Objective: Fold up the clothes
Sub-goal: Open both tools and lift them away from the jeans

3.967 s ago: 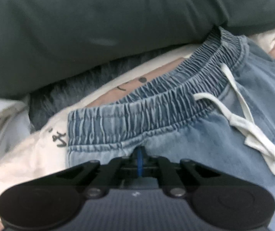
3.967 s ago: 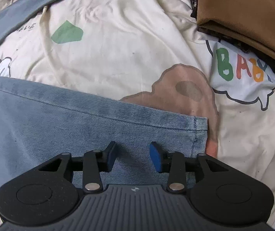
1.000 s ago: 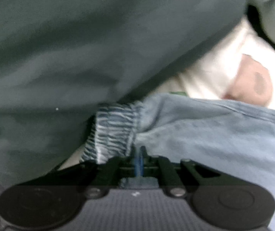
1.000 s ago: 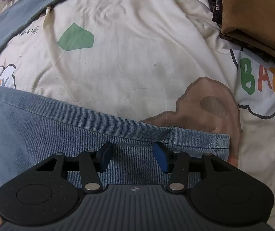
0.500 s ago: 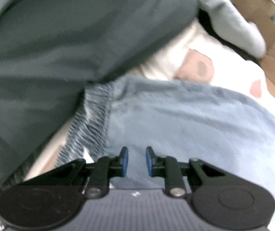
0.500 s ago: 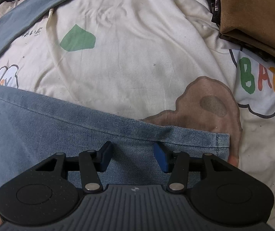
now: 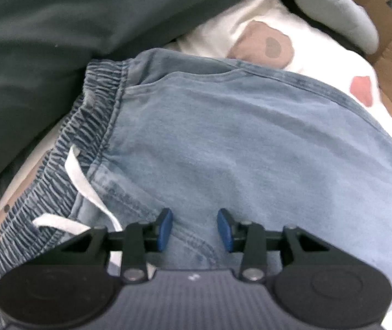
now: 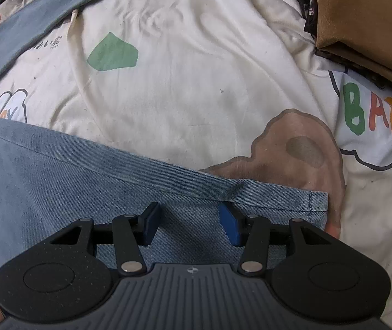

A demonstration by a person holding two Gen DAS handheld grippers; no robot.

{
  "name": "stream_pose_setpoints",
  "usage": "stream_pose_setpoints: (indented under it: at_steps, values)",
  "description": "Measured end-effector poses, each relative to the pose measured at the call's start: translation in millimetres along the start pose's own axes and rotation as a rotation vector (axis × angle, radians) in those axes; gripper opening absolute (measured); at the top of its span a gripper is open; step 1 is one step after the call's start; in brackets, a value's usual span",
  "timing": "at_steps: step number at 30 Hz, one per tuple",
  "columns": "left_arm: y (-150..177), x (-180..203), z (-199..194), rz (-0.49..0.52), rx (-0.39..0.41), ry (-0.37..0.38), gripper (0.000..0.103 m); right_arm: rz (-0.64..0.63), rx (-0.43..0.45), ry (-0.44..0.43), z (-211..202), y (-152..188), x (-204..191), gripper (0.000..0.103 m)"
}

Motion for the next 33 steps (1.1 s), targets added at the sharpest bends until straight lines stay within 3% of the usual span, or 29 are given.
stream_pose_setpoints:
  at_steps: [6, 12, 24, 33]
  values:
    - [3, -32, -45, 0.01, 0.025, 0.016, 0.055, 0.0, -0.003, -0.011, -6, 5, 7, 0.053]
    - [24, -84, -85, -0.034, 0.047, -0.027, 0.058, 0.008, 0.003, -0.023, -18, 12, 20, 0.052]
    - [53, -106, -180, -0.078, 0.106, -0.028, 0.069, -0.047, 0.148, -0.108, -76, 2, 17, 0.052]
    - [71, -115, -224, -0.237, 0.079, 0.046, 0.073, -0.068, 0.24, -0.14, -125, 0, 14, 0.053]
Point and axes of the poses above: each gripper's, at about its wrist camera, not at the fingertips, and z roughly the way its jaws point, x to its right, y to its underside, the point moved 4 cm from there along z, roughly the way its jaws point, and after that the axes turned 10 degrees about -y, right-handed, at the moved point
